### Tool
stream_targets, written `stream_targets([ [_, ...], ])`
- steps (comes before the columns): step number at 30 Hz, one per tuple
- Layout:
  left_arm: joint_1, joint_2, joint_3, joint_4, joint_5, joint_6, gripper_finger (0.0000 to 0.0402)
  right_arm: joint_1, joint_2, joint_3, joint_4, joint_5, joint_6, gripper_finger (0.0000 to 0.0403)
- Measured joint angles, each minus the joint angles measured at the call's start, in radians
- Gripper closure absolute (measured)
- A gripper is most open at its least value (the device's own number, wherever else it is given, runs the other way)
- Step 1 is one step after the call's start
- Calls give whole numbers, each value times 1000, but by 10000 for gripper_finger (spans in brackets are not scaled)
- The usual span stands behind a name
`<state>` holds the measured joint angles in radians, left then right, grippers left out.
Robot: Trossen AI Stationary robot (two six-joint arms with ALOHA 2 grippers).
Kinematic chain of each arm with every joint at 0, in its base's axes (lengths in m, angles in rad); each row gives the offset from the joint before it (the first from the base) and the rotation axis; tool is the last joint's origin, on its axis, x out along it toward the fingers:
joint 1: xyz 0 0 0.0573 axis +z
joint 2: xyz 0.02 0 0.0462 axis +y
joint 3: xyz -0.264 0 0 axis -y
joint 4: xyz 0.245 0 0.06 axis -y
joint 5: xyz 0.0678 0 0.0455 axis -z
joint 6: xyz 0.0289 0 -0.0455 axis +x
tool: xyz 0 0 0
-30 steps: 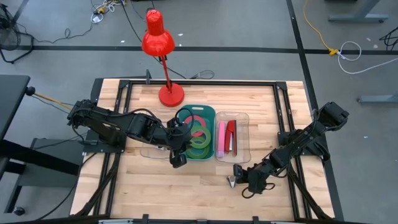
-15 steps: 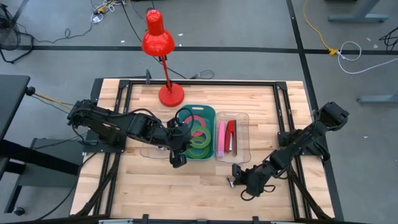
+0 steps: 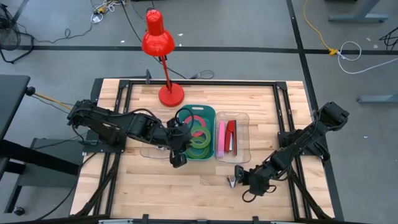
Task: Pick and place Stapler, Stapler remover, tape
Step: Put the black stapler remover into the left transparent bin
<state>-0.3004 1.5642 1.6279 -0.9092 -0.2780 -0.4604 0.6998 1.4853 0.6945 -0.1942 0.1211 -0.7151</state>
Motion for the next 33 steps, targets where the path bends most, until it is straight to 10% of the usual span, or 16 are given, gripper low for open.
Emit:
stream_targets([
  [11, 0, 0, 0, 0, -17, 0, 335, -6, 0, 0, 8, 3, 0, 226],
  [33, 0, 0, 0, 0, -16, 0, 335, -22, 92, -1, 44, 55, 23, 315],
])
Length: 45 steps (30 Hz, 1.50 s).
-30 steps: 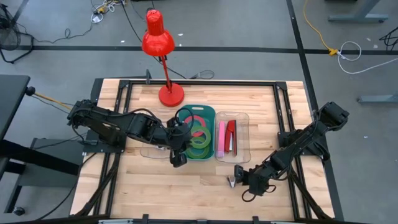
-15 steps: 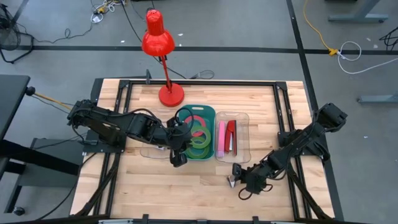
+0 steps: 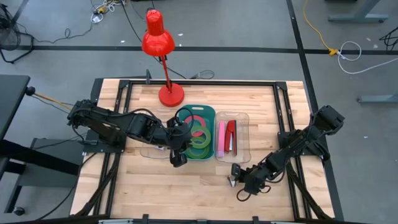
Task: Pick and place Stapler, Stapler remover, tape
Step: Put the black stapler remover into the left transparent bin
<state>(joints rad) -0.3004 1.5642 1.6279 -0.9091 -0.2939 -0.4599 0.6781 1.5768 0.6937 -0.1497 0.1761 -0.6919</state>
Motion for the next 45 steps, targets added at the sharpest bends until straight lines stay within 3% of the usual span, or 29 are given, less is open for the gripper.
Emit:
stream_targets([
  [9, 0, 0, 0, 0, -1, 0, 335, 0, 0, 0, 4, 4, -1, 396],
  [23, 0, 0, 0, -1, -1, 1, 335, 0, -26, 5, 56, 52, 2, 399],
  [30, 0, 0, 0, -1, -1, 2, 335, -6, -92, 110, 58, 118, 83, 400],
  [45, 0, 0, 0, -1, -1, 3, 335, -93, -210, 281, 59, 123, 269, 401],
])
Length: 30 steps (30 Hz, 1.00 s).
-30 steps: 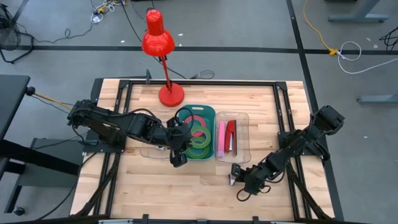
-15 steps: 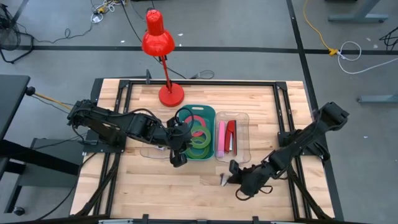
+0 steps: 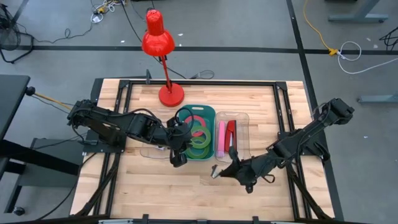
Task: Pick and place Stapler, Stapler remover, tape
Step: Put the black stapler remover into the left transparent bin
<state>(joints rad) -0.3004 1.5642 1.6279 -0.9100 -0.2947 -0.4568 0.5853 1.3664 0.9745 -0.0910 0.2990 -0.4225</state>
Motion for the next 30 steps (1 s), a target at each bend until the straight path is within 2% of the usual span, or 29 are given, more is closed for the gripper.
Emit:
stream_targets([
  [6, 0, 0, 0, 0, 0, 14, 335, -27, -40, 25, 31, 34, 83, 401],
  [20, 2, 0, 0, 35, 0, 103, 335, -80, -245, 27, 446, 296, 145, 401],
  [26, 18, 0, 0, 168, -4, 175, 335, -117, -290, 28, 610, 291, 145, 401],
  [30, 40, 0, 2, 281, 1, 229, 335, -132, -303, 28, 630, 291, 146, 401],
])
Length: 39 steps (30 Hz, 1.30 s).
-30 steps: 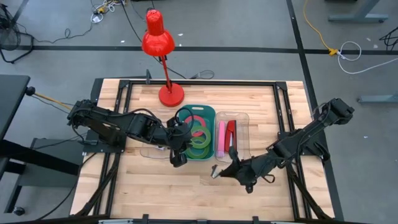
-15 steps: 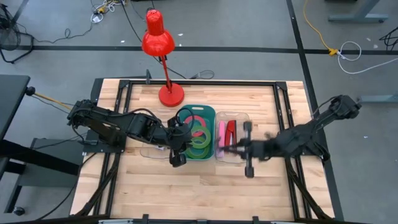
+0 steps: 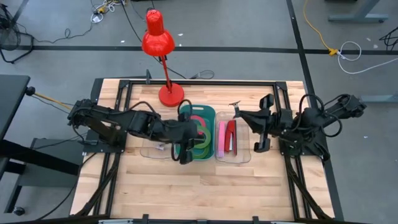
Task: Pick and place Stapler, Stapler remover, tape
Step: Put the black stapler remover into the left transparent bin
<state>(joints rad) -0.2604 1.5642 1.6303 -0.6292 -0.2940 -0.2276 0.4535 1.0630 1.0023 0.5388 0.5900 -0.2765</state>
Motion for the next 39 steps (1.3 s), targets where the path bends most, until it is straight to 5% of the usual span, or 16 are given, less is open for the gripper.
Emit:
stream_targets([
  [18, 201, 0, 164, 116, 9, 167, 335, -69, 1, 0, -11, 7, 6, 401],
  [27, 291, 0, 216, 189, 113, 149, 332, -162, 1, 0, -11, -124, 10, 401],
  [39, 407, 0, 216, 248, 276, 135, 181, -241, 1, 0, -9, -190, 43, 401],
])
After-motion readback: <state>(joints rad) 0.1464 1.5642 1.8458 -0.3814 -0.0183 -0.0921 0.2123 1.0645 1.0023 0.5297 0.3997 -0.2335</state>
